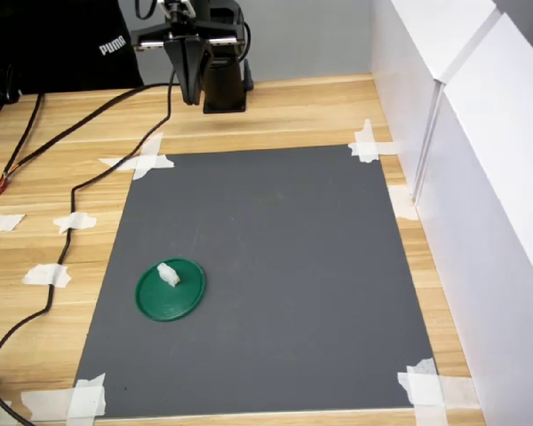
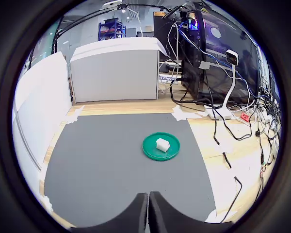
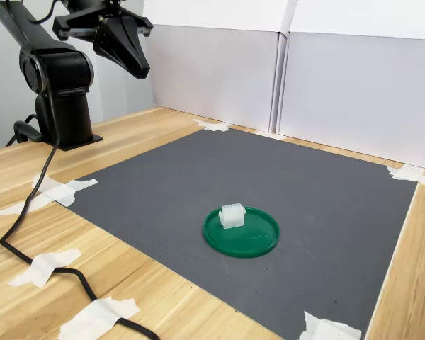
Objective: Grasp a white terminal and put it on the green lid.
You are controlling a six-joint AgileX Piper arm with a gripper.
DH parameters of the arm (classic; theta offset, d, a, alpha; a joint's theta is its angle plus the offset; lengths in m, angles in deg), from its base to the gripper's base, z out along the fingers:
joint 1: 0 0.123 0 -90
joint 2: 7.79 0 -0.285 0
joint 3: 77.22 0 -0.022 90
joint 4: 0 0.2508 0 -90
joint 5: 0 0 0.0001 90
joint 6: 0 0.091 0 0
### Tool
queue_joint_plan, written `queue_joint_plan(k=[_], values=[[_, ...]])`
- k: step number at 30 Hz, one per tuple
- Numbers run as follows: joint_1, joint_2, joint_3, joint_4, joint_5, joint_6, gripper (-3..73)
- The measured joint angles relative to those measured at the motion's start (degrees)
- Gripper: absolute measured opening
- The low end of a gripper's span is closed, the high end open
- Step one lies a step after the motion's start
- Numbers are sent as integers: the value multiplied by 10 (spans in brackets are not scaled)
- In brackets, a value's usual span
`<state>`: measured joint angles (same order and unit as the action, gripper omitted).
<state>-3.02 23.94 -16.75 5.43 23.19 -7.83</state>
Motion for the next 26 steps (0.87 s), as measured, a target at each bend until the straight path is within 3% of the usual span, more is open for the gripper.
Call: queue_joint_plan(k=[7, 16, 26], values=[[0, -116, 73, 0, 12, 0, -15], [0, -236, 87, 0, 17, 0, -15], [0, -245, 87, 0, 17, 0, -15]])
